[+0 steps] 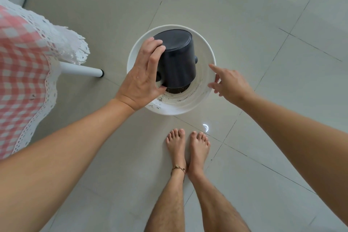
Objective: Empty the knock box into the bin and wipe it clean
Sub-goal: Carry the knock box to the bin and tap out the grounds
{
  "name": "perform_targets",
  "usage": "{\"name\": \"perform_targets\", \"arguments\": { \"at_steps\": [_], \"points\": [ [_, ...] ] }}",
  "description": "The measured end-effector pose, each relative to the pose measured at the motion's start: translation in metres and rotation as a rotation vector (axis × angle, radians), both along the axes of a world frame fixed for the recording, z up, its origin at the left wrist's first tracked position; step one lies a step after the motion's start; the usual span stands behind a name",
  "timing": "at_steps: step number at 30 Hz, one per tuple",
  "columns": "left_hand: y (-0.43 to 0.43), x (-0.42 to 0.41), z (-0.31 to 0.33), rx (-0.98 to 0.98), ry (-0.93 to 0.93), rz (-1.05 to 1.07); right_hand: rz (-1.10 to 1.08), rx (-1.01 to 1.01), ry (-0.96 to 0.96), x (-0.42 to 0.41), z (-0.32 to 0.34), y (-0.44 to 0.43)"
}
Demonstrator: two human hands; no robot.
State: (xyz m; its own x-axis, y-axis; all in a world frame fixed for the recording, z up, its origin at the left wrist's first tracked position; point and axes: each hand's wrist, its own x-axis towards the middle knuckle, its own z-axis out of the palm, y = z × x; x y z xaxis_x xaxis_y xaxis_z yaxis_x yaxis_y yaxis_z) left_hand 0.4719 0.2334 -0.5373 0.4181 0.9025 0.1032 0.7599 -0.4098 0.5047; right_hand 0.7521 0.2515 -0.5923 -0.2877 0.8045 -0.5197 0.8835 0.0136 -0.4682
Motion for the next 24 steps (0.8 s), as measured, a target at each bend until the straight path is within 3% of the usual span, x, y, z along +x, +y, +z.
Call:
{"name": "perform_targets", "arguments": {
  "at_steps": [3, 6, 10, 14, 18, 24],
  "points": [
    [0.000, 0.001, 0.002, -0.141, -0.058, 0.092, 0.001, -0.007, -0.020, 0.001, 0.003, -0.001],
    [0.004, 0.010, 0.013, -0.519, -0.154, 0.363, -0.017, 0.085, -0.031, 0.002, 0.018, -0.005],
    [0.011, 0.006, 0.035, -0.989, -0.410, 0.633, -0.075, 0.148, 0.232, -0.001, 0.066, -0.006],
    [0.011, 0.003, 0.085, -1.344, -0.604, 0.656, -0.045, 0.108, 0.441, -0.005, 0.137, 0.003],
    [0.014, -0.002, 0.161, -1.409, -0.697, 0.646, -0.036, 0.071, 0.420, -0.006, 0.229, 0.020],
    [-0.004, -0.009, 0.330, -1.323, -0.805, 0.600, 0.012, 0.082, 0.399, -0.026, 0.414, 0.036]
  ]
}}
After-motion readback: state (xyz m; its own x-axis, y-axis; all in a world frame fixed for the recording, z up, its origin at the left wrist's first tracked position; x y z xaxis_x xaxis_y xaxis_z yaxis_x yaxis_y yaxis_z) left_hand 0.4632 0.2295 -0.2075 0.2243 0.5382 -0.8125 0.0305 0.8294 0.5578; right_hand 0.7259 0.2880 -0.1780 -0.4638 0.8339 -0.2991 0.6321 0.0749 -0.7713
